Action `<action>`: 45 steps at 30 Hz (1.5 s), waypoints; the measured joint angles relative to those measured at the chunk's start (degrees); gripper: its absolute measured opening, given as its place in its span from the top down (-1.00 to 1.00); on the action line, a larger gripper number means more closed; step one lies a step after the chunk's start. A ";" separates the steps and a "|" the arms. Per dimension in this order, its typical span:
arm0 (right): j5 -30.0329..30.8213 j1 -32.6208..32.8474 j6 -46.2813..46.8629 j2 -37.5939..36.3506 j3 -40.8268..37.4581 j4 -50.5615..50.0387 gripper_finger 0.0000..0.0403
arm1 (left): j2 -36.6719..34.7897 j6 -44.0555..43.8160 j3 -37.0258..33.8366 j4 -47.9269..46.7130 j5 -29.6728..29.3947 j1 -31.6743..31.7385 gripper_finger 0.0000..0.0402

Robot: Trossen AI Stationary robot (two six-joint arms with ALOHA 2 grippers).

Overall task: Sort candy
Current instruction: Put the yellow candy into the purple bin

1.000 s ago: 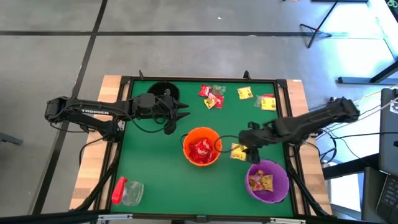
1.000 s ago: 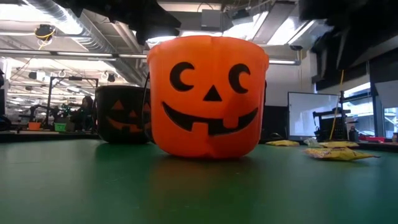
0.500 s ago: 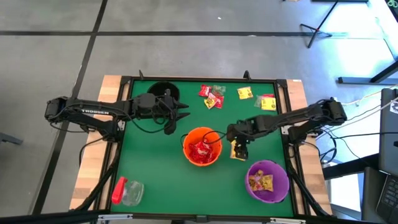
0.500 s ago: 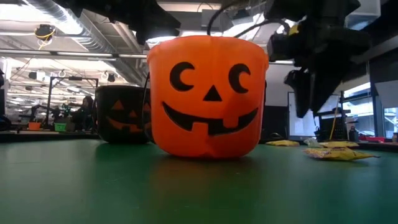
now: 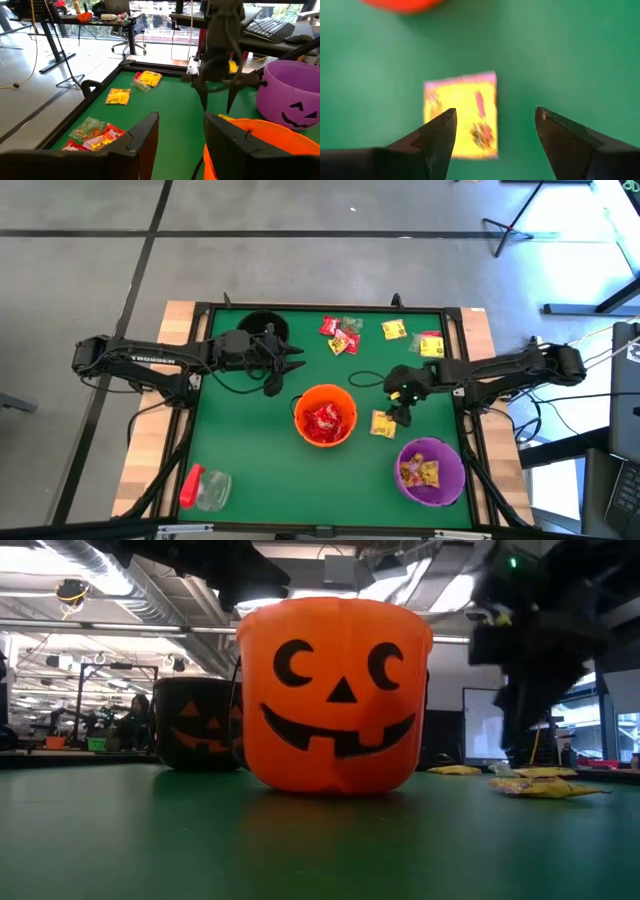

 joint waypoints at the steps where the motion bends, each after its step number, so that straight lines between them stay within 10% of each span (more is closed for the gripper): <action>1: -0.17 0.03 -0.43 0.06 -0.81 0.01 -0.31 | 0.00 0.00 0.00 0.03 -0.03 0.00 0.26; 18: -0.70 0.12 -7.71 9.86 -1.48 2.87 -0.31 | 0.00 -1.27 0.00 -0.04 -1.31 0.00 0.26; 34: 20.34 0.01 -7.99 11.41 7.43 -14.33 -0.31 | 0.00 -1.27 0.00 -0.15 -1.34 0.00 0.26; 45: 9.09 0.08 -10.37 11.41 8.43 -10.28 -0.31 | 0.00 -1.29 0.00 -0.17 -1.33 -0.02 0.26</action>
